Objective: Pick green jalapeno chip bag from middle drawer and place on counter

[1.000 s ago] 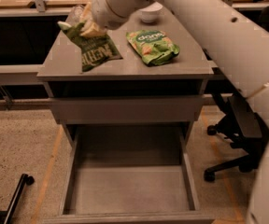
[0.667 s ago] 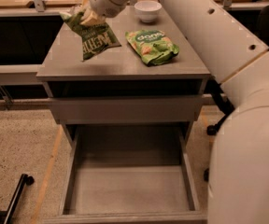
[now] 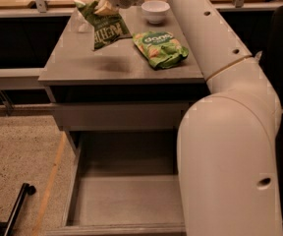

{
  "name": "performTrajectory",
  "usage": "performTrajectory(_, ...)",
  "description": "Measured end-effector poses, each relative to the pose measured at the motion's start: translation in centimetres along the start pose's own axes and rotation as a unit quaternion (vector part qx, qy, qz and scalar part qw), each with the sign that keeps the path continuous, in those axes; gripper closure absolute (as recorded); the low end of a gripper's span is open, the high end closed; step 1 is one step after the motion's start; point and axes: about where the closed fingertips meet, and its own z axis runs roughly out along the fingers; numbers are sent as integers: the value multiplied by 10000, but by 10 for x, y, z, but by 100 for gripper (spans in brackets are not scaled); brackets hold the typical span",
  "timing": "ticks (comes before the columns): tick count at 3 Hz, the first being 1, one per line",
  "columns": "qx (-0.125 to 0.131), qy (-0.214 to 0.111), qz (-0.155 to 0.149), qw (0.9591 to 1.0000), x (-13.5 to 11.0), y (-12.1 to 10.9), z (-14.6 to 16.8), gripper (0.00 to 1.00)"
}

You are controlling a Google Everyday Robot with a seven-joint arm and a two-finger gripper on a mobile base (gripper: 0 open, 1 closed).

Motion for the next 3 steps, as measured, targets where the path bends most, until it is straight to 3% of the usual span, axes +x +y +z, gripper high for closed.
performTrajectory(1,-48,-242,79,9997,5,-2,12,30)
performTrajectory(2,-58,-259,84,9996,5,-2,15,1)
performTrajectory(3,-66,-261,85,9996,4,-2,16,0)
